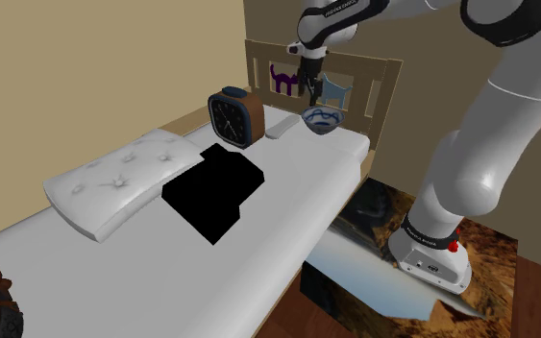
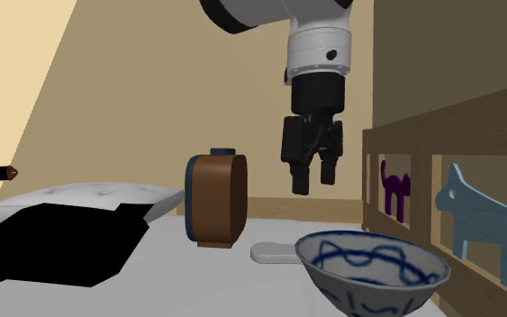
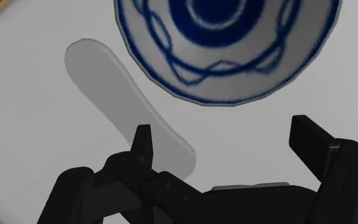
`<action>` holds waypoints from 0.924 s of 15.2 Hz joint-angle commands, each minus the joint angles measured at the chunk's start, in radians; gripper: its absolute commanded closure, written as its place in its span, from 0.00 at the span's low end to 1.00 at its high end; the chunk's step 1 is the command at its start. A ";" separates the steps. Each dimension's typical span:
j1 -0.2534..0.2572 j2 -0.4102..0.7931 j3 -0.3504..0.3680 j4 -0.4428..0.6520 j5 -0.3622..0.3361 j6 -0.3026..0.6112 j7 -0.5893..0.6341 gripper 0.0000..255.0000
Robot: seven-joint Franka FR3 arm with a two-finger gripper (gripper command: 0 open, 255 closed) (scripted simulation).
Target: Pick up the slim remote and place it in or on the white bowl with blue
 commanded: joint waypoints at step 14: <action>-0.063 0.499 0.069 0.318 0.207 0.049 -0.571 0.00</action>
